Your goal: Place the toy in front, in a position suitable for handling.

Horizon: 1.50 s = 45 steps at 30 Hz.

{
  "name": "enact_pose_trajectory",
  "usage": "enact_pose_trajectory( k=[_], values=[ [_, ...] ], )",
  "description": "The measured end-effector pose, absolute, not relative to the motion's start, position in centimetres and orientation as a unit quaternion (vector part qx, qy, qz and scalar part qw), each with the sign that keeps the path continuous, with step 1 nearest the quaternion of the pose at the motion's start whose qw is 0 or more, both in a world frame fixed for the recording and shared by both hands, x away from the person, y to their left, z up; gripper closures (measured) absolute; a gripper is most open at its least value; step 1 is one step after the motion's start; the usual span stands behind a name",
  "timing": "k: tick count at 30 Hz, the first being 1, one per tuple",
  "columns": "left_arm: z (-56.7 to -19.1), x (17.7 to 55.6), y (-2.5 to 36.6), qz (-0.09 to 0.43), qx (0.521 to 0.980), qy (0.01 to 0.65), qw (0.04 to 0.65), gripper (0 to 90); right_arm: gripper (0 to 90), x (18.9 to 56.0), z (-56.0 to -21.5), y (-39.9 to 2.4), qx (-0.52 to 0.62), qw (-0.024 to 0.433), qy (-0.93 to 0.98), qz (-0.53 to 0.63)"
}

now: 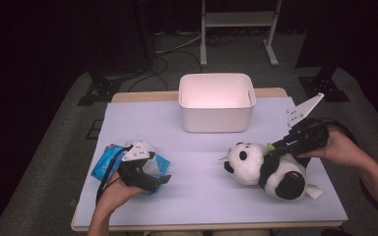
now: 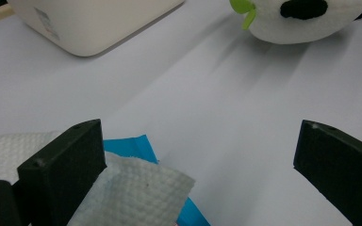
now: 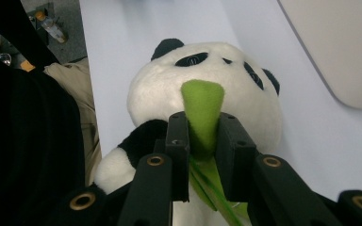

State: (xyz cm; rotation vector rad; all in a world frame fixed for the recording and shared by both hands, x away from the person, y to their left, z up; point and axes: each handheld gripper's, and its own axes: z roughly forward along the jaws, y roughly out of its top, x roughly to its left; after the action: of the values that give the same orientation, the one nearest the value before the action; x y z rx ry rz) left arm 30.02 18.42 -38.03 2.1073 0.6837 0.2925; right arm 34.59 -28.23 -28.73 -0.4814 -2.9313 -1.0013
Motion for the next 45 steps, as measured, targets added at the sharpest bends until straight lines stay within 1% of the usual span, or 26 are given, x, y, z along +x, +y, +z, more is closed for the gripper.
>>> enact_pose_trajectory(
  k=[13, 20, 34, 45],
  values=[
    [-37.9, 29.9, 18.6, 0.120, 0.846, 0.277, 0.440, 2.0, 75.4, 35.4, -27.4, -25.3, -0.122, 0.009, -0.936, -0.330],
    [-37.8, 29.9, 18.6, 0.121, 0.845, 0.276, 0.441, 2.0, 75.3, 36.0, -27.0, -23.0, -0.102, 0.017, -0.938, -0.331],
    [-37.7, 29.8, 18.9, 0.123, 0.844, 0.277, 0.442, 2.0, 75.3, 37.2, -27.4, -19.0, -0.066, 0.032, -0.941, -0.330],
    [-37.7, 29.8, 18.9, 0.123, 0.843, 0.278, 0.444, 2.0, 75.2, 37.9, -28.4, -16.4, -0.047, 0.050, -0.946, -0.318]
  ],
)
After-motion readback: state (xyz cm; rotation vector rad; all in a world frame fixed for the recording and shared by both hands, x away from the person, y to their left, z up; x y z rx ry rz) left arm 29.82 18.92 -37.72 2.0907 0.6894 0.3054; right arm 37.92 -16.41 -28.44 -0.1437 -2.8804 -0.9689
